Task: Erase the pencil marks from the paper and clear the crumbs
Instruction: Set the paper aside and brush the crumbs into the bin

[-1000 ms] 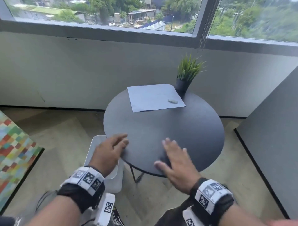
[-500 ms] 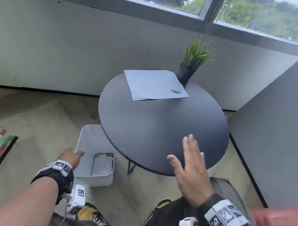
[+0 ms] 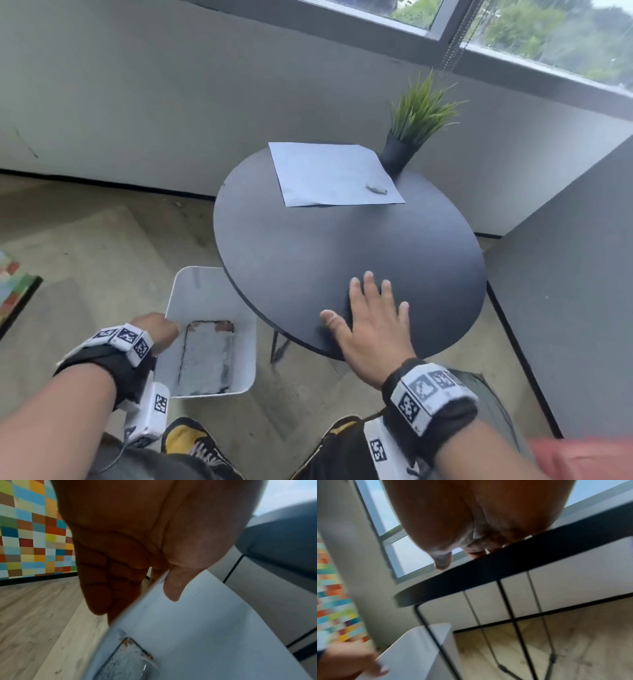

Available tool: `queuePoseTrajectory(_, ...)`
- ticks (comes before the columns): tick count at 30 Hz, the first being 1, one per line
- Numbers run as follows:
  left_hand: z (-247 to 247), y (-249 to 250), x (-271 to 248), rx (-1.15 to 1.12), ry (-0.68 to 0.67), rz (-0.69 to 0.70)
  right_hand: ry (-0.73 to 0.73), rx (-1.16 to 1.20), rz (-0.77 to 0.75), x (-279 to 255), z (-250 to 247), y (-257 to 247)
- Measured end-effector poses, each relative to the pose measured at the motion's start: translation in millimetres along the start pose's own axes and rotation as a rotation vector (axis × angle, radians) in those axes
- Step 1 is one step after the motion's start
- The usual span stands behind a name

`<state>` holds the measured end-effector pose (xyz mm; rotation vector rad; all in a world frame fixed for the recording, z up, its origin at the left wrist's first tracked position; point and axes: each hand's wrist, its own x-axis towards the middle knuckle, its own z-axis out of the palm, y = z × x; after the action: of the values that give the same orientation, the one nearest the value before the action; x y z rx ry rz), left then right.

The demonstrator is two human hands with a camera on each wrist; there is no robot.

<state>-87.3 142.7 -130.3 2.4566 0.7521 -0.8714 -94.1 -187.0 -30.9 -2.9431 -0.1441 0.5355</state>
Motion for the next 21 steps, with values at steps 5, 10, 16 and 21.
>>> queuePoseTrajectory(5, -8, -1, -36, 0.073, 0.048, 0.053, 0.134, 0.232, -0.292, -30, 7, -11)
queuePoseTrajectory(10, 2, 2, -63, 0.078, 0.075, 0.068, 0.166, 0.125, 0.172, -36, 18, 20)
queuePoseTrajectory(16, 3, 0, -80, 0.148, 0.035, 0.162, 0.067, 0.102, -0.316, -57, 48, -81)
queuePoseTrajectory(21, -9, -1, -85, 0.133, 0.02, 0.19, 0.292, 0.485, -0.251, -40, 6, -46)
